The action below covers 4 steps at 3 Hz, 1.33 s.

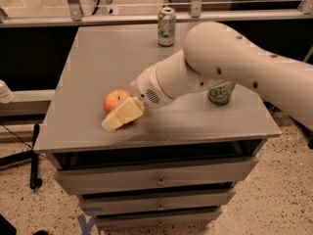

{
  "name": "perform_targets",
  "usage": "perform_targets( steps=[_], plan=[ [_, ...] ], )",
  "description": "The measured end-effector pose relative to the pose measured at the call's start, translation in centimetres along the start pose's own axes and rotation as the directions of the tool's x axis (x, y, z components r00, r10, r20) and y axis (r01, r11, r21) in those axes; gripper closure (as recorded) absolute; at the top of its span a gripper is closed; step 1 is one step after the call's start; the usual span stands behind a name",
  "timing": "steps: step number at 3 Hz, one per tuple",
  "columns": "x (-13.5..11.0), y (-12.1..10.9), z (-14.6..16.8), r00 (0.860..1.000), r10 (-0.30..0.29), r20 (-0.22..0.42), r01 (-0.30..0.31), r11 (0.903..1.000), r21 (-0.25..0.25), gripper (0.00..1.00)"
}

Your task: Move apple near 7up can

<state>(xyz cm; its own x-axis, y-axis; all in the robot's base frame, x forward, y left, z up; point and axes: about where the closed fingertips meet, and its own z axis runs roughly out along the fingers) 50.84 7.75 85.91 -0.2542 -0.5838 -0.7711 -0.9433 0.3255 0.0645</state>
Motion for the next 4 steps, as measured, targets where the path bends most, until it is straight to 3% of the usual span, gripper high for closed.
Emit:
perform_targets(
  steps=[2,3,4],
  plan=[
    [0.4,-0.2,-0.5,0.999,0.033,0.035,-0.034,0.9992,0.020,0.62],
    [0.9,-2.0,-2.3,0.998,0.039,0.041,-0.042,0.9961,0.077,0.85],
    [0.1,-6.9,-7.5,0.999,-0.001,0.035,-0.006,0.9782,0.207,1.00]
  ],
)
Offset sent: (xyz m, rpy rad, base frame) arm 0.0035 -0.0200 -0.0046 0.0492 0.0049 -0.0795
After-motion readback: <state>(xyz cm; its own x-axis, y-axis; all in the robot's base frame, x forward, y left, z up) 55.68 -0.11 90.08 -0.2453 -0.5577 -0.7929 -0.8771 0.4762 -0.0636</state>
